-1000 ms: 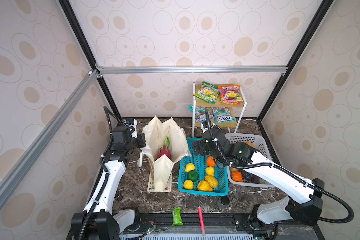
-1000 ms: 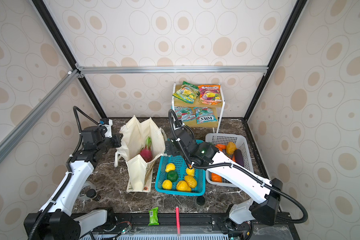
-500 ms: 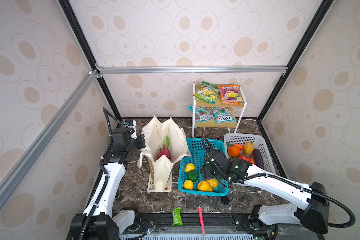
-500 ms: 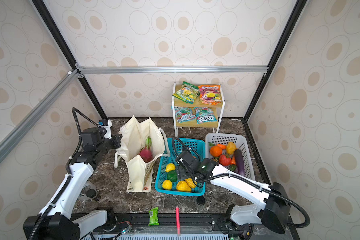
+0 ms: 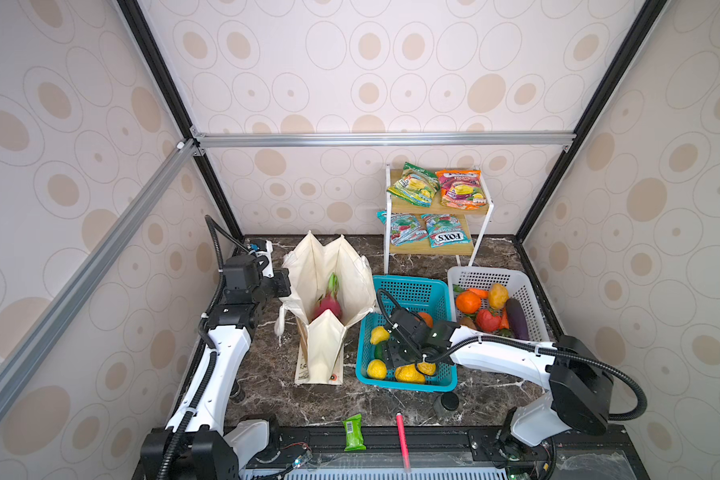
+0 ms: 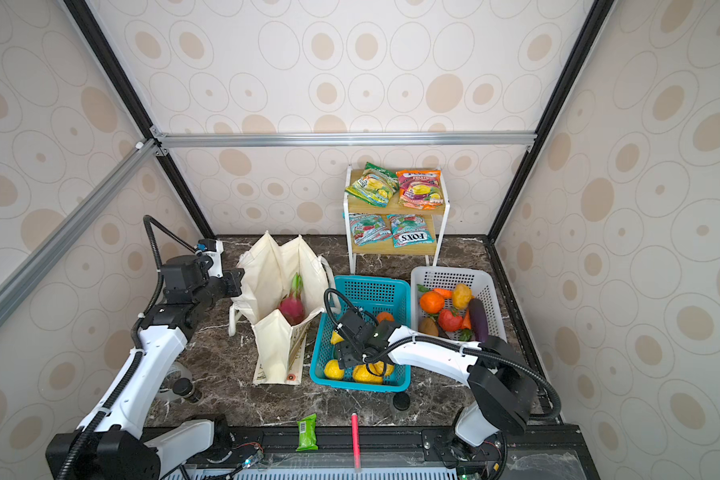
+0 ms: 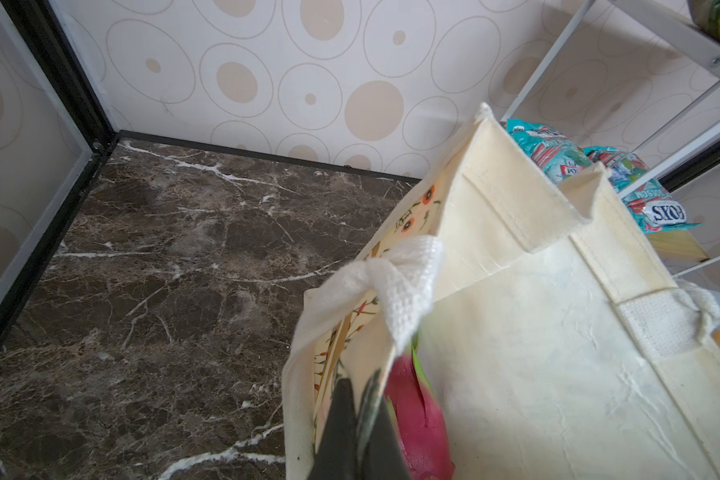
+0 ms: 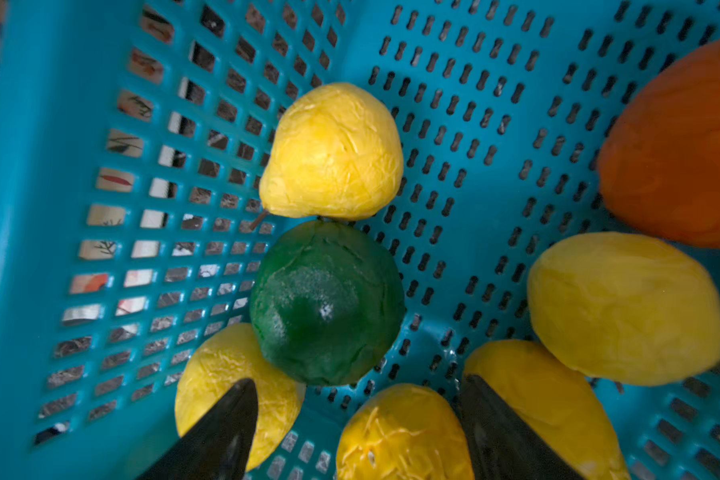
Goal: Place the food into the grocery bag and tie it
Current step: 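Move the right gripper over the teal basket and lower toward the green fruit, then close the right gripper on the green fruit and lift it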
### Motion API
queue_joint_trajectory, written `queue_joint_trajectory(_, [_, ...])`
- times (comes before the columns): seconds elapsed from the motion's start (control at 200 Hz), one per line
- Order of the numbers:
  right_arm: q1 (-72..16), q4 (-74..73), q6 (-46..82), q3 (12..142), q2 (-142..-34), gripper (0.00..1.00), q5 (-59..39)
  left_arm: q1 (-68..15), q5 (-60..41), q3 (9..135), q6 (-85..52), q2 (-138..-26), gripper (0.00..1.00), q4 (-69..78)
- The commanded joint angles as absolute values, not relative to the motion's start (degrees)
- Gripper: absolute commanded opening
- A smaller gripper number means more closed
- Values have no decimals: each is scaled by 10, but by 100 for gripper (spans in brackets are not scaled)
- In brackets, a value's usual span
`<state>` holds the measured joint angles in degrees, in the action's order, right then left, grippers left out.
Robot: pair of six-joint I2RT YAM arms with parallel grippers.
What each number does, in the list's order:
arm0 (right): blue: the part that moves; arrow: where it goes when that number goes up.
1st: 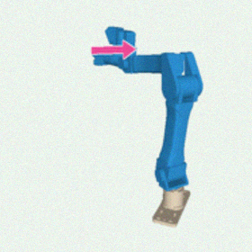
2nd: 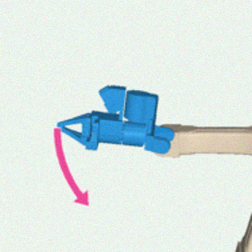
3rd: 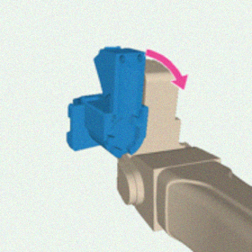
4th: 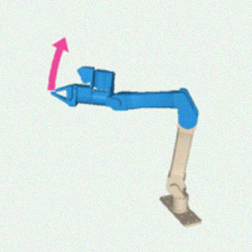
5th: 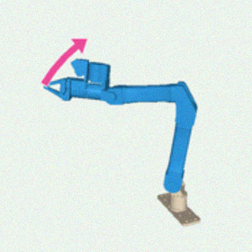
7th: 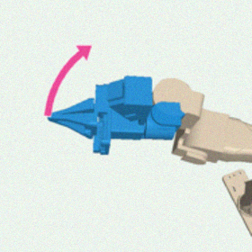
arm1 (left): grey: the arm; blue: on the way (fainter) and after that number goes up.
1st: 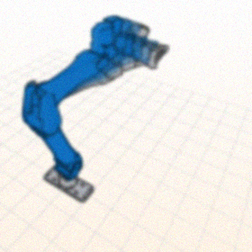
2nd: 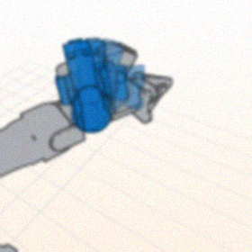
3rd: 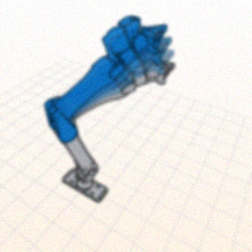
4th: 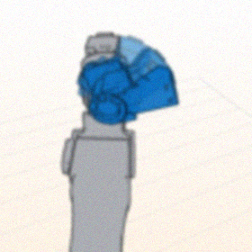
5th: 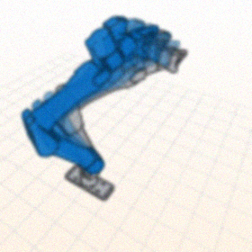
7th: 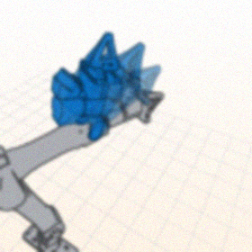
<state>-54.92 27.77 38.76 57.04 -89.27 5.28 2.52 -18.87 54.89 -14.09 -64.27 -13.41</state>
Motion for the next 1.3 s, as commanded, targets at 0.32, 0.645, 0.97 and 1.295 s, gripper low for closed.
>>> queue_joint_trajectory(0.32, [-552, 246, 385, 606, -953, 80, 57, 28, -187, 546, -141, -628, 0, -122])
queue_joint_trajectory(0.645, [-550, 250, 370, 624, -990, 82, 89, 28, -191, 543, -145, -629, 0, -120])
queue_joint_trajectory(0.97, [-543, 223, 370, 610, -1001, 78, 102, 28, -191, 542, -146, -628, 0, -121])
queue_joint_trajectory(1.295, [-543, 219, 374, 599, -984, 69, 117, 28, -191, 543, -146, -629, 0, -122])
